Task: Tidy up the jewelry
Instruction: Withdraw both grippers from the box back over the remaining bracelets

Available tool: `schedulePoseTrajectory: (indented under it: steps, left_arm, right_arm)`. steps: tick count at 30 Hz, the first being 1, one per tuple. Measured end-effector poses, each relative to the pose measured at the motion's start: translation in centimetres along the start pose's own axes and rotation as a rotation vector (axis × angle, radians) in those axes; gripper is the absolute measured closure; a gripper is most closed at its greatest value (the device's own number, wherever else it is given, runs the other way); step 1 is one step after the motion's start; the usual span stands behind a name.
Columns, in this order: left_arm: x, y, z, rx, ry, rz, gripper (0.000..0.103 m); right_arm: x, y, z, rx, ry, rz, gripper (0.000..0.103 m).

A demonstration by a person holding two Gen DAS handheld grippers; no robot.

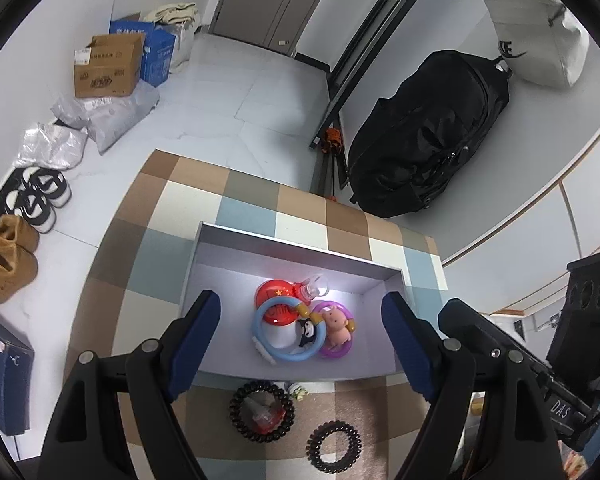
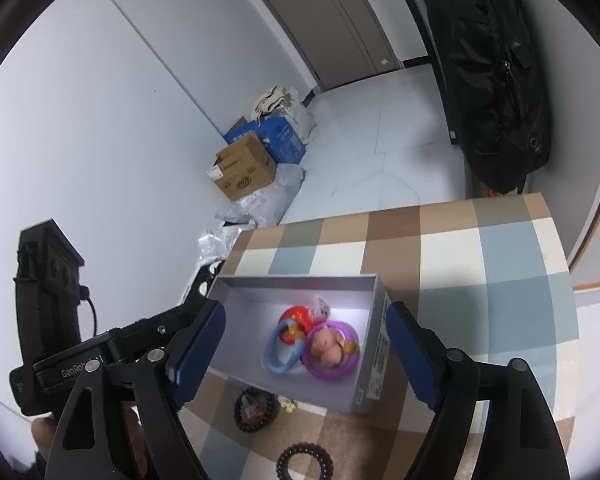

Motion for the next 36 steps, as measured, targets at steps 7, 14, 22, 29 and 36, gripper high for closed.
schedulePoseTrajectory:
  steps: [7,14,22,29,36]
  left_arm:
    - [-0.2,1.0,-0.8,-0.030,-0.026,0.019,0.024]
    - [-0.8,1.6,-2.0,-0.041,-0.057,0.036,0.024]
    - [-1.8,1.7,-3.6,-0.037,-0.122,0.066,0.023]
    - [-2.1,1.8,-5.2,-0.034,-0.155,0.076,0.023]
    - [-2.4,1.4,-6.6,-0.002,-0.163,0.089,0.023]
  right_arm:
    - [0.4,0.6,-1.0,0.001,0.035,-0.024,0.015]
    - [0.8,1.9,-2.0,-0.018,0.066,-0.050,0.008]
    - [0.4,3.5,-3.3,-0.027,0.077,-0.084,0.006]
    - [-0.1,4.6,-4.5,-0.021,0.081,-0.117,0.000]
    - [-0.8,5.1,-5.6,0.000,0.091,-0.157,0.000]
Point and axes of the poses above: each gripper's, at about its wrist camera, not at the fingertips, and y roughly against the way its jaws point, x to its left, z to its top, the point moved 2 cm from there along -y, roughly the way its jaws point, and after that the axes turned 1 degree about -z, right-handed, at the moved point
